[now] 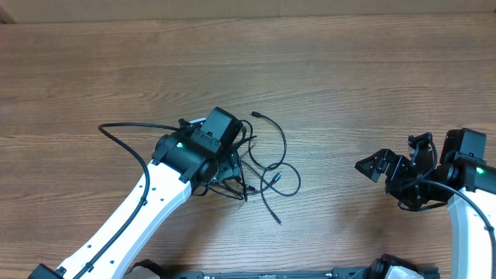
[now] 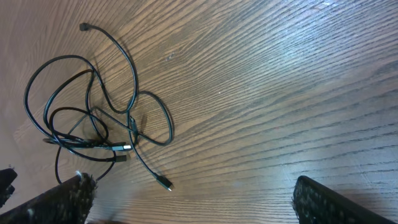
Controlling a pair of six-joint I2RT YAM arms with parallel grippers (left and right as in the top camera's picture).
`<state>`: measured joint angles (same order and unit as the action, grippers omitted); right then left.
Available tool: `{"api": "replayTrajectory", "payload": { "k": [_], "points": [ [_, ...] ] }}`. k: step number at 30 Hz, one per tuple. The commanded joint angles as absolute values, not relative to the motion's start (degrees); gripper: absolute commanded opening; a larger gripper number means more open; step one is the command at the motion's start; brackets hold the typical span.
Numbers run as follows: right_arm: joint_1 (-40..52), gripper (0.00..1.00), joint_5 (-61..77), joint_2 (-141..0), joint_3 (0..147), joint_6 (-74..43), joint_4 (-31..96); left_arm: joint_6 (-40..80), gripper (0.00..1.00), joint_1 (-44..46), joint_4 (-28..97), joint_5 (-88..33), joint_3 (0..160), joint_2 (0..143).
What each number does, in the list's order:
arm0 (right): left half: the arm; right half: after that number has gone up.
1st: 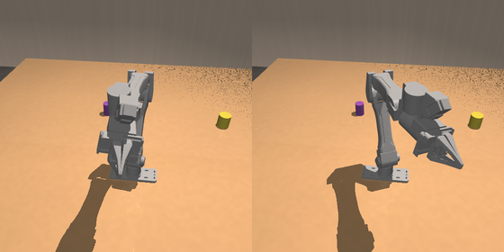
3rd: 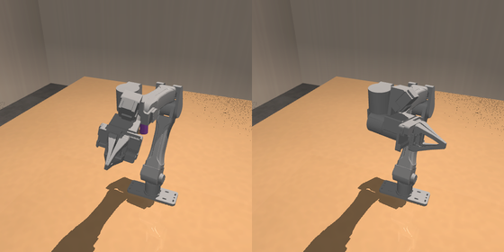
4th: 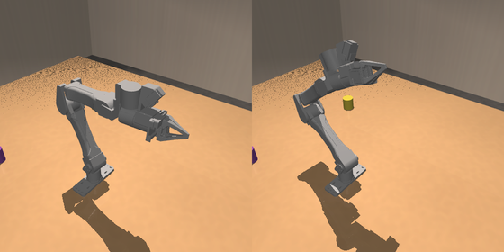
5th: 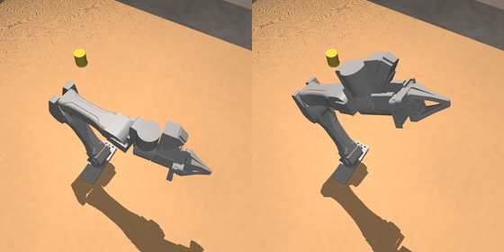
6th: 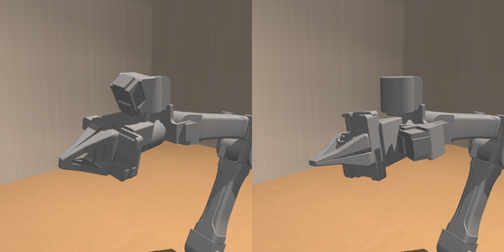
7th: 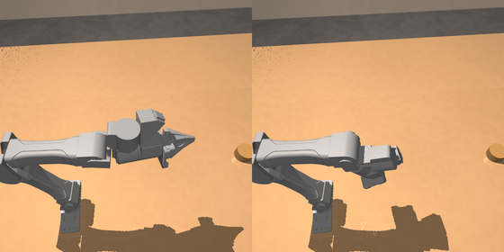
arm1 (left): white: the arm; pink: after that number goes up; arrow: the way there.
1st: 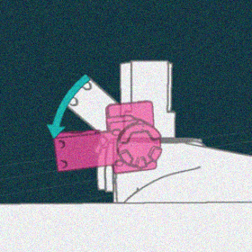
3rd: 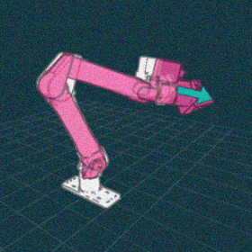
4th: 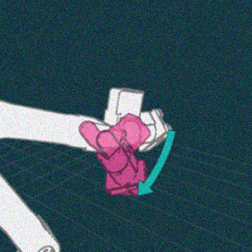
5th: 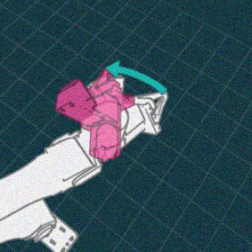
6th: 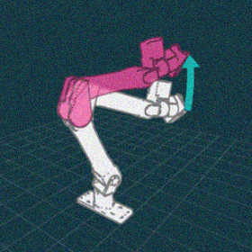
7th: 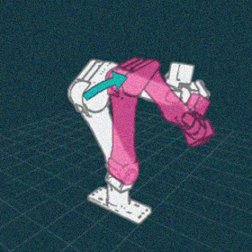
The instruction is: Untangle cables
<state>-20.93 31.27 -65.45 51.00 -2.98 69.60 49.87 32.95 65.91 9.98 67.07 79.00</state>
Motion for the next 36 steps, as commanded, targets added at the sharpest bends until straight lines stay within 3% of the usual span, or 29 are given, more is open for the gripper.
{"api": "replayTrajectory", "payload": {
  "k": [1, 4, 10, 12, 14, 17, 29, 31, 33, 34, 36],
  "points": [
    [-21.0, 1.00, 31.6, -65.3, 51.7, -2.5, 69.3, 56.5, 0.86, 32.6, 65.3, 11.5, 66.4, 78.7],
    [-21.0, 1.00, 31.6, -65.3, 51.7, -1.6, 69.3, 59.7, 0.95, 32.6, 62.7, 11.6, 64.1, 78.8],
    [-21.0, 1.00, 31.6, -65.3, 51.7, -1.4, 68.6, 68.2, 0.94, 32.6, 54.2, 10.0, 58.6, 78.8],
    [-21.0, 1.00, 31.6, -65.3, 51.7, -1.4, 68.4, 68.4, 0.88, 32.6, 51.9, 10.1, 57.6, 78.8],
    [-21.0, 1.00, 31.6, -65.3, 51.7, -1.4, 68.4, 68.4, 0.73, 32.6, 49.5, 10.1, 56.7, 78.8],
    [-21.0, 1.00, 31.6, -65.3, 51.7, -1.4, 68.0, 68.4, 0.62, 32.6, 46.6, 10.1, 55.4, 79.4],
    [-21.0, 1.00, 31.6, -65.3, 51.7, -1.4, 67.7, 68.4, 0.58, 32.6, 40.4, 6.5, 52.9, 88.8],
    [-21.0, 1.00, 31.6, -65.3, 51.7, -1.4, 67.8, 68.4, 0.44, 32.6, 39.7, 6.1, 52.9, 90.6],
    [-21.0, 1.00, 31.6, -65.3, 51.7, -1.4, 67.8, 68.3, 0.11, 32.6, 39.6, 4.5, 52.9, 91.7],
    [-21.0, 1.00, 31.6, -65.3, 51.7, -1.4, 67.8, 68.3, 0.04, 32.6, 39.6, 4.0, 52.9, 91.9],
    [-21.0, 1.00, 31.6, -65.3, 51.7, -1.4, 67.9, 67.6, 0.04, 32.6, 39.6, 2.5, 52.9, 91.9]
  ]
}}
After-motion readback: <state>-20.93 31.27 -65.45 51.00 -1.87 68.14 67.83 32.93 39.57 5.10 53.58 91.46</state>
